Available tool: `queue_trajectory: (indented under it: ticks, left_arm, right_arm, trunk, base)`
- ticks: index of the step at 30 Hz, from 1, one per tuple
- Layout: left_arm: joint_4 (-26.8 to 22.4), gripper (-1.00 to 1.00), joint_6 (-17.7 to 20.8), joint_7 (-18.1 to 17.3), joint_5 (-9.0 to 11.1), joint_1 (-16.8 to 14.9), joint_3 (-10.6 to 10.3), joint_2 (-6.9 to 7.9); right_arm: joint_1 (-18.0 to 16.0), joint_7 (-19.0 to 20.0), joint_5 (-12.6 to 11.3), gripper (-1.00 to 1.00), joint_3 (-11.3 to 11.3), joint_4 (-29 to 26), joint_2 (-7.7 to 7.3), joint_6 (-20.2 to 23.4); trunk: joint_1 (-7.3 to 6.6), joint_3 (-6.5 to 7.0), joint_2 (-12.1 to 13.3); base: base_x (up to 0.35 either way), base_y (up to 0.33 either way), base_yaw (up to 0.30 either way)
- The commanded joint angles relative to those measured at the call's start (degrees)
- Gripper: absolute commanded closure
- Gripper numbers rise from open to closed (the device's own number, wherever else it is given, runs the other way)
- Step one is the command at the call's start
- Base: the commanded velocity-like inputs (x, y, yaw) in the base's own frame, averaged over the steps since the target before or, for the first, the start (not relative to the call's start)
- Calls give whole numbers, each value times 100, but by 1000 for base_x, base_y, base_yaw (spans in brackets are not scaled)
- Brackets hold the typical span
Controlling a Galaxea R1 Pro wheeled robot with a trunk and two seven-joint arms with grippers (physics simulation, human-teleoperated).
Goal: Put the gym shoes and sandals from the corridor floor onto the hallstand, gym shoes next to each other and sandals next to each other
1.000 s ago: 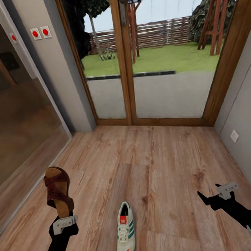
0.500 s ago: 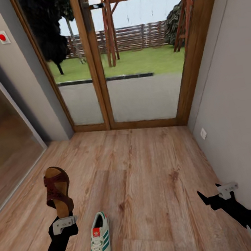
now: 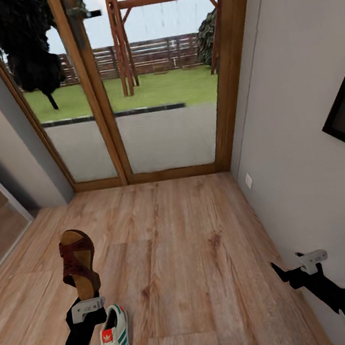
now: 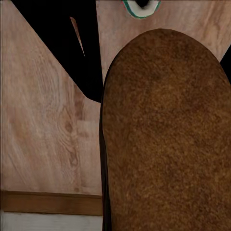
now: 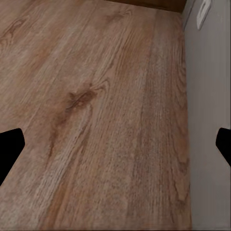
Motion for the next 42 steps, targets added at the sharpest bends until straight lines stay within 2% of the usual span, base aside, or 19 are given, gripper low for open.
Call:
queue_trajectory:
  ticks: [1, 12, 21, 42]
  left_arm:
    - [-4, 100, -35, -37, -74, -5, 26, -6]
    - [-4, 100, -21, -37, -74, -8, 25, -7]
    - [-4, 100, -21, -37, -76, -7, 20, -7]
    - [-4, 100, -41, -37, -65, -7, 31, 0]
  right_arm:
    - [-5, 35, 55, -100, -12, -7, 3, 14]
    - [-4, 33, 55, -100, -12, -6, 3, 14]
    - [-5, 30, 55, -100, -11, -15, 3, 14]
    - [-5, 34, 55, -100, -12, -33, 3, 16]
  trunk:
    - [-1, -4, -2]
    - [-1, -4, -2]
    - [-1, -4, -2]
    - [-1, -4, -2]
  base:
    - [0, -2, -267]
    - [15, 0, -266]
    - [186, -56, -240]
    - [49, -48, -6]
